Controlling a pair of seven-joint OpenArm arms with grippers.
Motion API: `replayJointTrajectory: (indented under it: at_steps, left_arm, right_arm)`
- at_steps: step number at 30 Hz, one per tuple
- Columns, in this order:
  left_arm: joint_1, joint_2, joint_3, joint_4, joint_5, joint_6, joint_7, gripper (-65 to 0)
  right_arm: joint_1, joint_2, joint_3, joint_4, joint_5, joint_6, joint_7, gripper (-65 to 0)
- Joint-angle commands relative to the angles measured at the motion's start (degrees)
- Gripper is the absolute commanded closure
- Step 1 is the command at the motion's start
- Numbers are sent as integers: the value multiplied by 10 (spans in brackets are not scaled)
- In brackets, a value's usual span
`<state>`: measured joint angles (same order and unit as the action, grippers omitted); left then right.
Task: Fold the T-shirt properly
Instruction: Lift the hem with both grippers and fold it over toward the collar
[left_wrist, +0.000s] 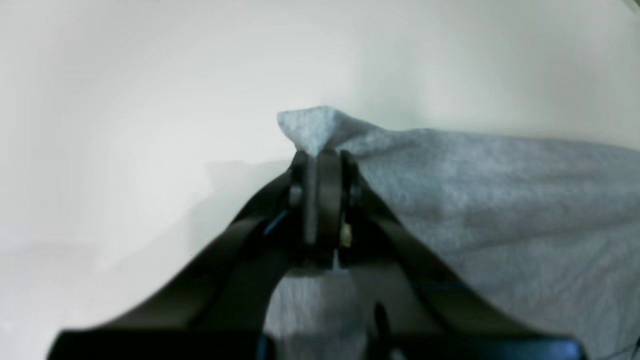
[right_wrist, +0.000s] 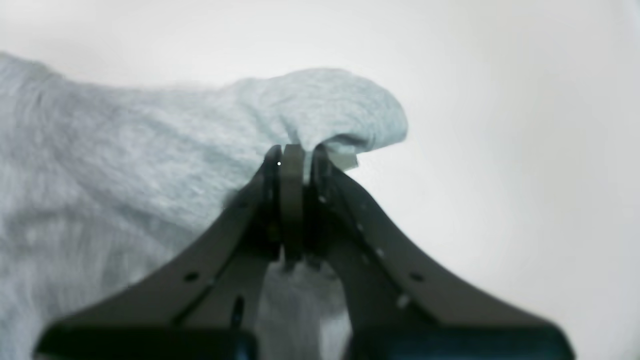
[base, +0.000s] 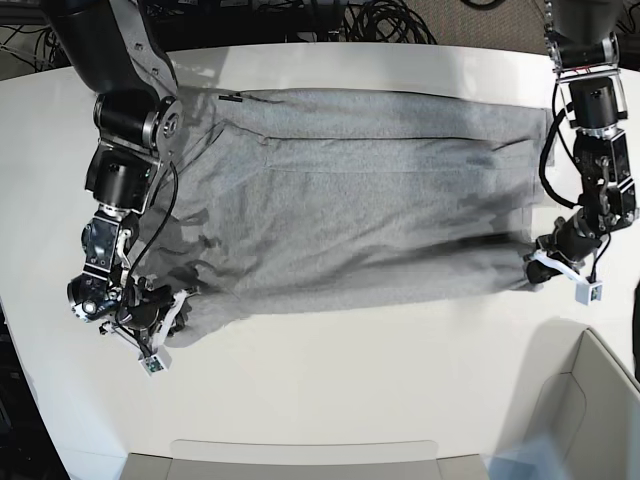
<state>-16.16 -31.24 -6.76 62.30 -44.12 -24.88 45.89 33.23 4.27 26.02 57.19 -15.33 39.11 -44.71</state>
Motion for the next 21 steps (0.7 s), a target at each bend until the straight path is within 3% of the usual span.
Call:
replayJointTrajectory:
  at_steps: [1,10,21]
  left_arm:
    - [-4,-15,-6,20,-7,-1,-8,0]
    - [84,-14,-67,115,-7,0,54,0]
    - [179,-14,-102,210,-7,0,85,0]
  right_arm:
    - [14,3,0,37,5,9,4,0]
    - [-84,-9,-1,240,4,9,-104,0]
    - [-199,-8,-1,357,5,9,-109,0]
